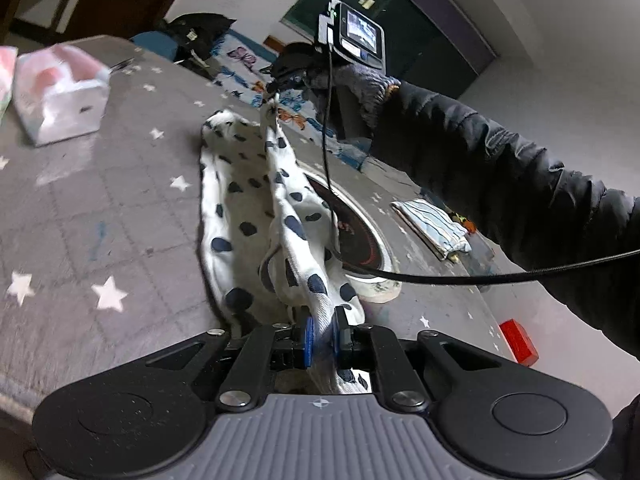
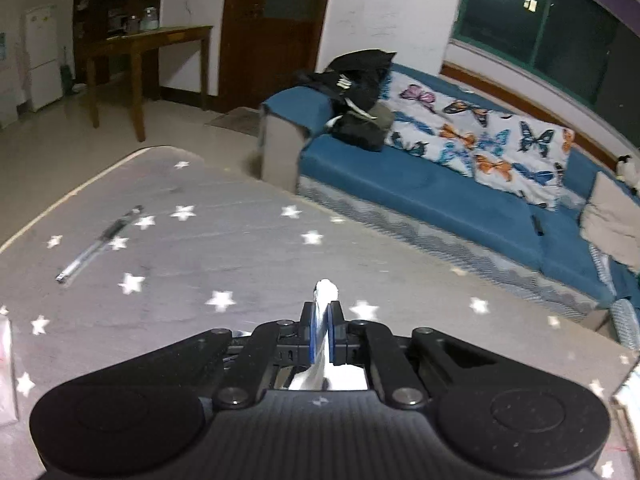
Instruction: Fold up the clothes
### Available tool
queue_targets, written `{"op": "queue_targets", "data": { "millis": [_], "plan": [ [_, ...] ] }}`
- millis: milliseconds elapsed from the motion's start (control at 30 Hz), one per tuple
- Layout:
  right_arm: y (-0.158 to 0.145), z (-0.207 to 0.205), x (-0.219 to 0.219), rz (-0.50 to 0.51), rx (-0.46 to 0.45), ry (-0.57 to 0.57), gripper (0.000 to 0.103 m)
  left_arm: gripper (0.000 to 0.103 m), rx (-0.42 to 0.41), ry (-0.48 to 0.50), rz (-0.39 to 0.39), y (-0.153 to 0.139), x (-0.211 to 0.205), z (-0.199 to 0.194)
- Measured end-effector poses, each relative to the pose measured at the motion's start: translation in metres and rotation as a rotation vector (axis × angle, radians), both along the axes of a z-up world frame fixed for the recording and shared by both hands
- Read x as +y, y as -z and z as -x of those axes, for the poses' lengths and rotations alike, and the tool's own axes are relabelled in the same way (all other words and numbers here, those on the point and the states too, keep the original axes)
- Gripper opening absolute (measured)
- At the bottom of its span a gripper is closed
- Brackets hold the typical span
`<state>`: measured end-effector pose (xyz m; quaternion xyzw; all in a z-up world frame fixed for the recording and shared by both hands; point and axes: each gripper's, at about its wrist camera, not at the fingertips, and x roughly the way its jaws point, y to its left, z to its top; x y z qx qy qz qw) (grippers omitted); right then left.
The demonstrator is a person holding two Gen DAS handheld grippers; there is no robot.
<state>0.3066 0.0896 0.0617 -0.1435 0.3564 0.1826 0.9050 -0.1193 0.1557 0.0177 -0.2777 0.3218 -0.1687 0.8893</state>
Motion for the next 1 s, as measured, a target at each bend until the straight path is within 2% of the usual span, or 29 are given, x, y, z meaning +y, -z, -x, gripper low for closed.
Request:
{"op": "queue_targets", "data": {
  "millis": [167,367,533,633,700,800,867,1000],
  "plan": [
    [0.008,0.005,0.013,-0.09,0.067,-0.058,0.013,0.011,0.032,-0.031,0.009,0.006,0.006,0.008],
    [0.008,0.012,-0.004,-0.044,0.066,-0.1,0.013,0.012,0.038,-0.015,0.011,0.009,0.003,0.006],
    [0.018,0.018,-0.013,-0.069,0.161,-0.168,0.013,0.012,0.047,-0.016,0.008,0.014,0.004,0.001],
    [0.03,0.02,-0.008,-0.096,0.225,-0.197,0.013,0.012,0.034,-0.022,0.001,0.011,0.005,0.0],
    [0.038,0.025,-0.001,-0.079,0.242,-0.208,0.013,0.012,0.023,-0.024,-0.005,0.008,0.005,0.0],
    [0.048,0.033,0.007,-0.039,0.235,-0.21,0.013,0.012,0.011,-0.022,-0.013,0.006,0.004,0.0],
    [0.05,0.036,0.011,-0.013,0.212,-0.204,0.006,0.012,0.007,-0.021,-0.016,0.006,0.004,0.0],
    [0.04,0.037,0.008,-0.081,0.171,-0.182,0.0,0.012,0.009,-0.016,-0.01,0.008,0.006,0.0]
  ]
}}
